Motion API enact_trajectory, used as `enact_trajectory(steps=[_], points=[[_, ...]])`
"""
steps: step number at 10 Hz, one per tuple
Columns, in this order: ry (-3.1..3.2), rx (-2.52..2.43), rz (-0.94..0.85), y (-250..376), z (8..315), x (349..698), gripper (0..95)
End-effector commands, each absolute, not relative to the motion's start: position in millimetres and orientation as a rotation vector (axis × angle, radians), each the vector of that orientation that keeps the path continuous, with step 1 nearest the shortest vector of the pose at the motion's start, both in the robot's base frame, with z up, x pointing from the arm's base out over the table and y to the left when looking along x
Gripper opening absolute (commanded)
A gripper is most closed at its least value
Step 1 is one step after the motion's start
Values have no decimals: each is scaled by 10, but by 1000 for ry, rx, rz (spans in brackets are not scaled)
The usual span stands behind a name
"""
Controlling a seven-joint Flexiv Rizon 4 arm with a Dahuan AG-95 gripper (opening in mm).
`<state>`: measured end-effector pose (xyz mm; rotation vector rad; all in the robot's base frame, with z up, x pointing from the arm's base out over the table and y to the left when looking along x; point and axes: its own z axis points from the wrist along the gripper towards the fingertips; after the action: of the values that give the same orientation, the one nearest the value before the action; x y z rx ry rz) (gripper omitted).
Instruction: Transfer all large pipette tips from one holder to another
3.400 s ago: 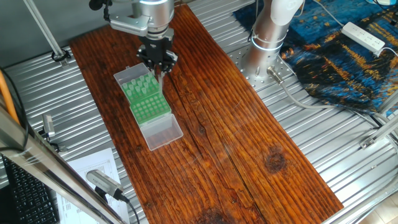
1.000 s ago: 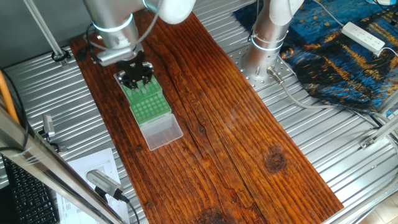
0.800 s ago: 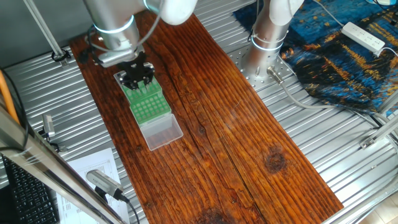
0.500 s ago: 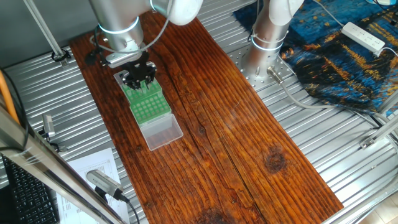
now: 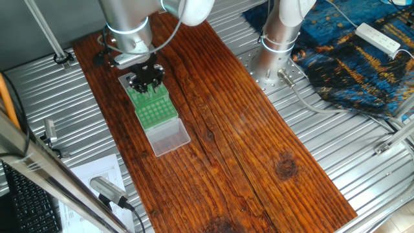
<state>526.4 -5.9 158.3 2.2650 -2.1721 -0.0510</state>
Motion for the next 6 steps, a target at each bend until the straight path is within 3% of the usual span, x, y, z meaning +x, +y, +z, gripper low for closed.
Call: enact_trajectory(steps=[1,6], points=[[-2172,2272,-35,-63,1569,5249,190],[-2172,2278,-42,-86,1495,5230,190]])
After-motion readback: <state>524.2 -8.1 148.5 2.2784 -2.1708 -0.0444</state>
